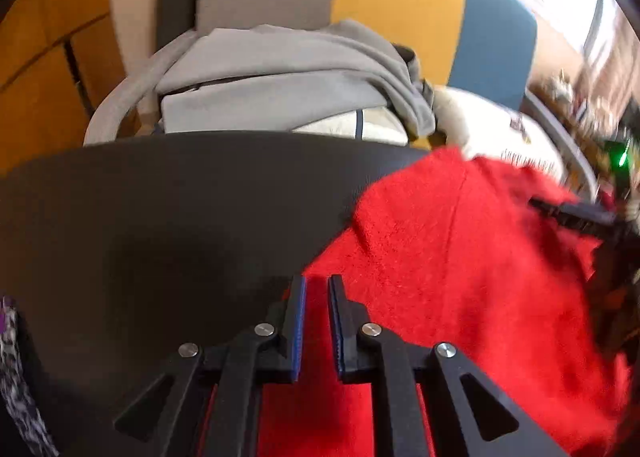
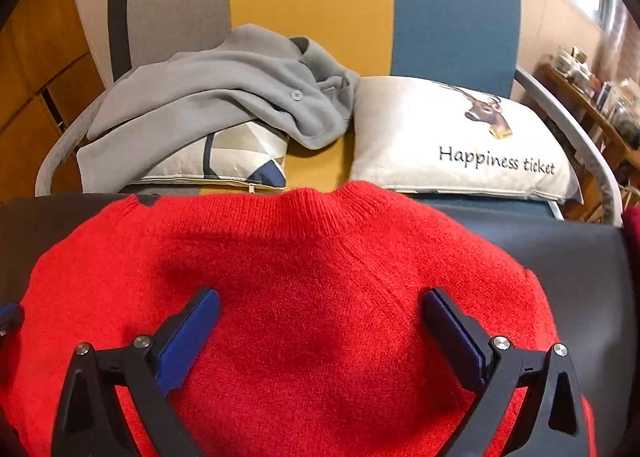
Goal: Fold clothes
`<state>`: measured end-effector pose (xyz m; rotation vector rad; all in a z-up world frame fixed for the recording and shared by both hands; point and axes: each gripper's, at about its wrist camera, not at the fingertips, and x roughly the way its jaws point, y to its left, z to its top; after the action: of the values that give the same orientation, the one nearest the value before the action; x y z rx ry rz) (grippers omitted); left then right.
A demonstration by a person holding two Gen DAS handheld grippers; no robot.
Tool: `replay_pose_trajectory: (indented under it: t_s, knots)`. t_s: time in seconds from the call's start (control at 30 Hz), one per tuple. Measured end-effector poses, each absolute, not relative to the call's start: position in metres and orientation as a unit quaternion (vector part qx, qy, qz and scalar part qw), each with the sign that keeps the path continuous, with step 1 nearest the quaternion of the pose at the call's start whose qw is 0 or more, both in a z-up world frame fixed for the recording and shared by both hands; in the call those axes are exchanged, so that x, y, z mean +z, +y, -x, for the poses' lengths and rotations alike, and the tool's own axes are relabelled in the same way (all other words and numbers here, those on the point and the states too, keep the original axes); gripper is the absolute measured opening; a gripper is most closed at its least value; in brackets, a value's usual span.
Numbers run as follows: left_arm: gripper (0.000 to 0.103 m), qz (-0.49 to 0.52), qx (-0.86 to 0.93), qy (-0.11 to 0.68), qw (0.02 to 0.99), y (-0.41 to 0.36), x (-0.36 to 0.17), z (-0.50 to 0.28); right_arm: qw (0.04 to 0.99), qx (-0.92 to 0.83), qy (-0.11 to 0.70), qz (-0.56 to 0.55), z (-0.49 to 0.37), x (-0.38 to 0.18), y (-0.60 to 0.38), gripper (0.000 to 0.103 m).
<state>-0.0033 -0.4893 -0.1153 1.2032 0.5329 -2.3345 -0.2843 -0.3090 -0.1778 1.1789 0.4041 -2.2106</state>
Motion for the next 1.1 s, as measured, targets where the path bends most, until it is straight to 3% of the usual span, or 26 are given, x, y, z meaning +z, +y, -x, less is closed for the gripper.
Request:
replay_pose_trajectory:
  t_s: [0.1,0.33,0.6,0.7,0.93,1.03,1.1]
  knots:
    - [0.012,-0.419,-0.853,0.251,0.185,-0.477,-0.097,-0.033,0.313,-0.828,0.146,-0.442,0.274,-0.160,-0.296,0.083]
    - [0.013,-0.410,-0.846,0.326,0.100,-0.391,-0.097,-0.144,0.379,-0.820,0.093,-0.419,0.185,-0.098,-0.169,0.084]
    - [0.020,-0.416,-0.815,0.396,0.074,-0.318,-0.145,-0.201,0.367,-0.806,0.069,-0.459,0.067,-0.099,0.003,0.084]
    - [0.024,-0.405,-0.817,0.404,0.077,-0.304,-0.149,-0.202,0.340,-0.804,0.080,-0.482,0.036,-0.120,0.030,0.084]
    - [0.031,-0.388,-0.824,0.406,0.076,-0.275,-0.150,-0.197,0.294,-0.799,-0.003,-0.524,0.023,-0.163,0.062,0.085]
    - [0.034,-0.393,-0.827,0.396,0.068,-0.261,-0.150,-0.189,0.294,-0.805,0.024,-0.514,0.016,-0.165,0.053,0.084]
    - [0.035,-0.402,-0.828,0.386,0.056,-0.250,-0.150,-0.179,0.291,-0.809,0.048,-0.509,0.011,-0.165,0.047,0.076]
